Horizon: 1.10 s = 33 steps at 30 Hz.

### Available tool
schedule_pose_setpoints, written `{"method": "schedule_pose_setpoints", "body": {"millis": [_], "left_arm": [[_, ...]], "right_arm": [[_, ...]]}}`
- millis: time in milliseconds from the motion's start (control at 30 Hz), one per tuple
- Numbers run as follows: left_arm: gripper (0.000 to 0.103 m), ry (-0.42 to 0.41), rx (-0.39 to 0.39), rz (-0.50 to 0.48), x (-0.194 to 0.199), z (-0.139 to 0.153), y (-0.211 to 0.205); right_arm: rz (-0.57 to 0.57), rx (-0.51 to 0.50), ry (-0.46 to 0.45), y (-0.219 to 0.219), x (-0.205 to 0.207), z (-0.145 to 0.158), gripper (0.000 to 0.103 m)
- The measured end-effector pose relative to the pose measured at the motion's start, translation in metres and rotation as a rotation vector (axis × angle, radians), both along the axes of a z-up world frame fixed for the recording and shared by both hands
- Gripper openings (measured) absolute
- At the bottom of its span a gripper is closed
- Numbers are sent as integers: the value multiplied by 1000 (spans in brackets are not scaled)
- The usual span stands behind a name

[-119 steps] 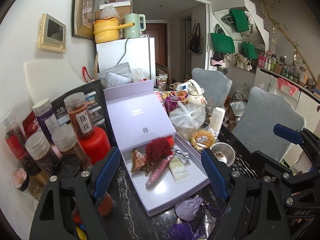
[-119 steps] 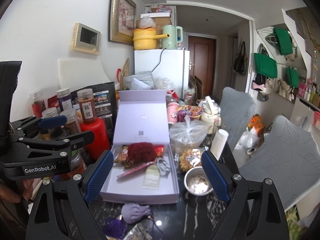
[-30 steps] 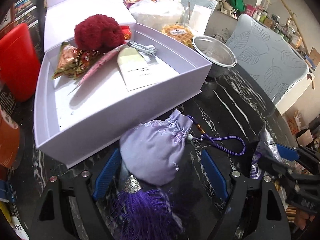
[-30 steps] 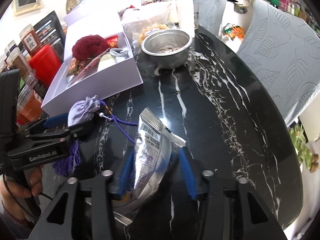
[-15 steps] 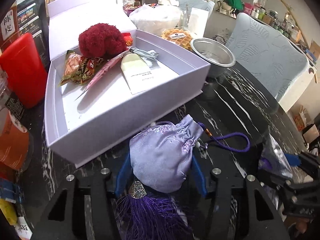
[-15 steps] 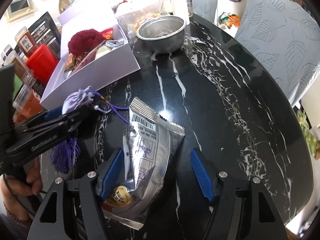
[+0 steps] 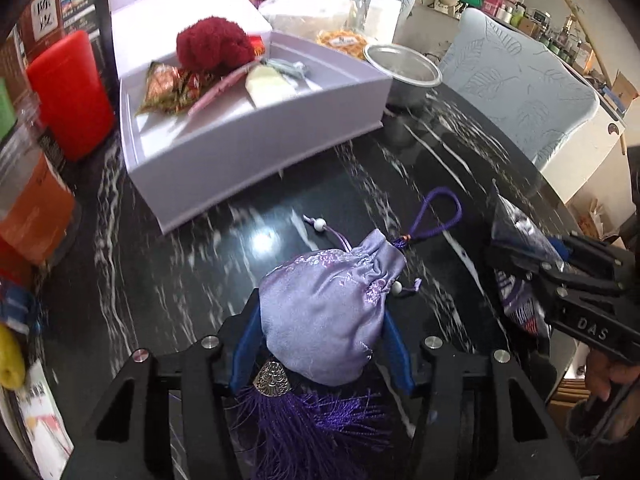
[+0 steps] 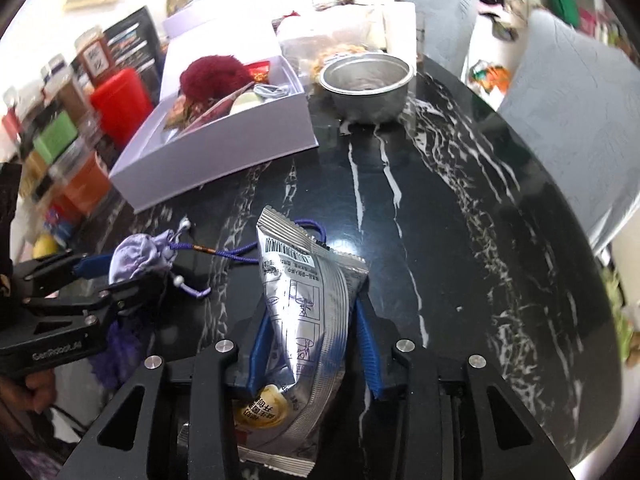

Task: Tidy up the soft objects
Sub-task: 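Lift the sachet and foil bag with both grippers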

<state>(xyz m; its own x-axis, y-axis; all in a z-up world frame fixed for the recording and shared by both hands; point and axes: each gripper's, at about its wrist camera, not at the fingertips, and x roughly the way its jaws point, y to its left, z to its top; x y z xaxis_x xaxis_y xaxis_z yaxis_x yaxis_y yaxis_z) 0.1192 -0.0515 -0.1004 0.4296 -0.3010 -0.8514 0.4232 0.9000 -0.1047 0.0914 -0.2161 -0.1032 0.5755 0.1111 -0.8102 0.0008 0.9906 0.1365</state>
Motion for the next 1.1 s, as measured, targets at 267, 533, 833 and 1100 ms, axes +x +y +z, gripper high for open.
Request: {"method": "schedule_pose_setpoints", "body": {"millis": [267, 533, 833, 1100], "left_arm": [[56, 5, 24, 1, -2, -2, -5], [59, -26, 69, -22, 1, -4, -11], [52, -30, 42, -41, -4, -3, -7], [52, -28, 12, -35, -16, 6, -1]], "right_arm": [[-22, -10, 40, 0, 1, -4, 59], [-33, -41, 24, 1, -6, -6, 63], [-44, -36, 29, -5, -5, -4, 35], [-33, 17, 21, -2, -10, -1, 33]]}}
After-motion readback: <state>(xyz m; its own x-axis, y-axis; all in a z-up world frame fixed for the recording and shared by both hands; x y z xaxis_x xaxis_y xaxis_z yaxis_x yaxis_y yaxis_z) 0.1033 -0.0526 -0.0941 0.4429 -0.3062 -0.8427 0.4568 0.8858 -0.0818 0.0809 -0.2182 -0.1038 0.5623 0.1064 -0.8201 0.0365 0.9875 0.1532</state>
